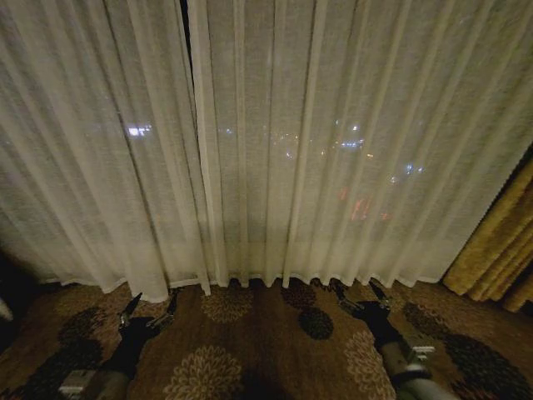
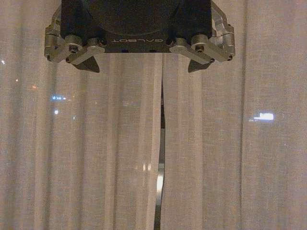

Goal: Open the curtains by pulling them apart, changing their state from closed to fully open.

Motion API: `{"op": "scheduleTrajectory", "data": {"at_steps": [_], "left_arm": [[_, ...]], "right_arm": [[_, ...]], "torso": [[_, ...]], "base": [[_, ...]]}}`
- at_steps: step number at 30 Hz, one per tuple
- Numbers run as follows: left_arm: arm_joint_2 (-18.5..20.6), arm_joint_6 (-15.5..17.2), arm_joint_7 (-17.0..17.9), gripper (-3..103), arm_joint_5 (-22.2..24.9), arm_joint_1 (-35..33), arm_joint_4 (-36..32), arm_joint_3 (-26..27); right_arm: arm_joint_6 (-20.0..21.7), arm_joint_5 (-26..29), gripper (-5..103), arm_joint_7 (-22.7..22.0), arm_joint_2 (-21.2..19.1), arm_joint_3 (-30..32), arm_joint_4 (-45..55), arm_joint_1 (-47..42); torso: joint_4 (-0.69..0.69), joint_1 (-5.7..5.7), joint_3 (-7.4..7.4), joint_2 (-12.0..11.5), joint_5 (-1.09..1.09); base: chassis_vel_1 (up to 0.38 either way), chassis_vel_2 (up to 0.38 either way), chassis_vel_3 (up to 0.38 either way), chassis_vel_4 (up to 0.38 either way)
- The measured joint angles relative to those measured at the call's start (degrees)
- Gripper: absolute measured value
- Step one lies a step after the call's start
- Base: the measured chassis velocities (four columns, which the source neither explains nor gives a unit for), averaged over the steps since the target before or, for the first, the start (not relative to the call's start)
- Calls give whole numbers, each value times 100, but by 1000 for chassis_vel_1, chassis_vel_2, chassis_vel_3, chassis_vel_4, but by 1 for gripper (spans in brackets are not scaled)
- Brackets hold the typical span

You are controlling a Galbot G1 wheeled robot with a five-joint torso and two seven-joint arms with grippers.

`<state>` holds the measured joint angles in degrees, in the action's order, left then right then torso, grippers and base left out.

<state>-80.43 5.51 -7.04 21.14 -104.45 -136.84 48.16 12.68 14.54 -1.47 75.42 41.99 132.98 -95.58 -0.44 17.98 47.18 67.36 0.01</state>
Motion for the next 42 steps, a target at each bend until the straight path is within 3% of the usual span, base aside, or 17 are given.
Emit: {"op": "scheduleTrajectory", "data": {"at_steps": [12, 42], "left_arm": [[-31, -203, -113, 100, -35, -68, 42, 2], [-87, -312, -126, 100, -62, -140, -38, -6]], "right_arm": [[-55, -3, 100, 38, 8, -2, 6, -13], [-151, -25, 100, 144, 27, -51, -1, -19]], "torso": [[0, 0, 0, 2, 0], [0, 1, 1, -2, 1]], "base": [[40, 239, -39, -227], [-58, 434, 58, -438]]}}
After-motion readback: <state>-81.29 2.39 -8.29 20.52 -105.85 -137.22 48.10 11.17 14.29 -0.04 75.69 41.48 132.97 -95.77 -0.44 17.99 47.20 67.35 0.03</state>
